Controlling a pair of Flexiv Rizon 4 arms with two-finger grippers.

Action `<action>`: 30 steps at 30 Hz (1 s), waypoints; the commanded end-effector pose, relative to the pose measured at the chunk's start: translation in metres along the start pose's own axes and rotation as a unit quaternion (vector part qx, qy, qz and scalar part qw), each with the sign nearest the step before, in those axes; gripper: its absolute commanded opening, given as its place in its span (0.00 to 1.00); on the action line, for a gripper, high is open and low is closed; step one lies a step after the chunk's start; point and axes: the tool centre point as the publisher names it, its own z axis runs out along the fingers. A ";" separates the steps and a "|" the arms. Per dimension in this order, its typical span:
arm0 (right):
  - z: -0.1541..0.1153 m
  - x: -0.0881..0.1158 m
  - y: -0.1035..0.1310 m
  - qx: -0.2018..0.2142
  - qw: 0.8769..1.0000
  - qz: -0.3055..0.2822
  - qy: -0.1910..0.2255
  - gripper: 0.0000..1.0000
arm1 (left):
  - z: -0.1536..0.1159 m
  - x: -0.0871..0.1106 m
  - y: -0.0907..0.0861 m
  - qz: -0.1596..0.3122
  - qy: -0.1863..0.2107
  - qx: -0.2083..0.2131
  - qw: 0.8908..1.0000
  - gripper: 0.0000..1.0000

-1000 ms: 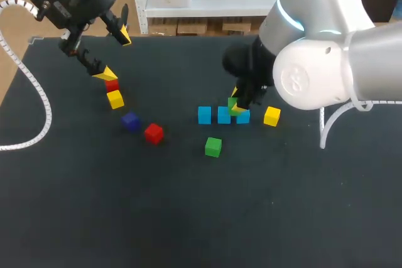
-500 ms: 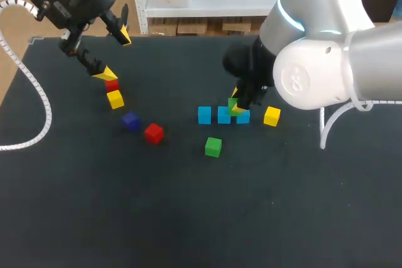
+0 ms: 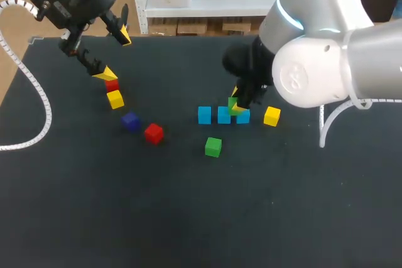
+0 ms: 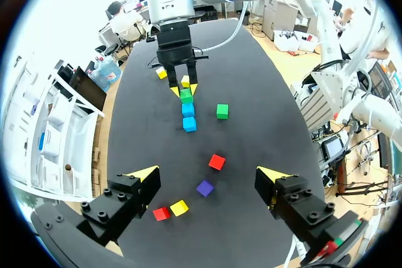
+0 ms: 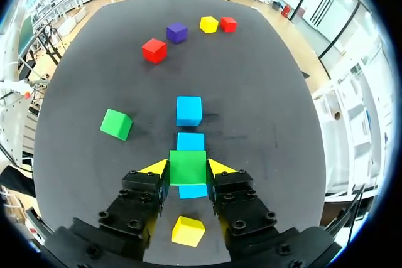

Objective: Place the blue cubes, place green cubes on the blue cubes, place the yellow cubes on the green cubes, then place the red cubes on the yellow cubes, and place purple cube on the red cubes.

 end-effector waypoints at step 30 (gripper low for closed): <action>0.000 0.002 -0.002 -0.003 1.000 0.005 -0.005 0.27 | 0.000 0.001 0.000 0.002 -0.001 -0.001 1.000 1.00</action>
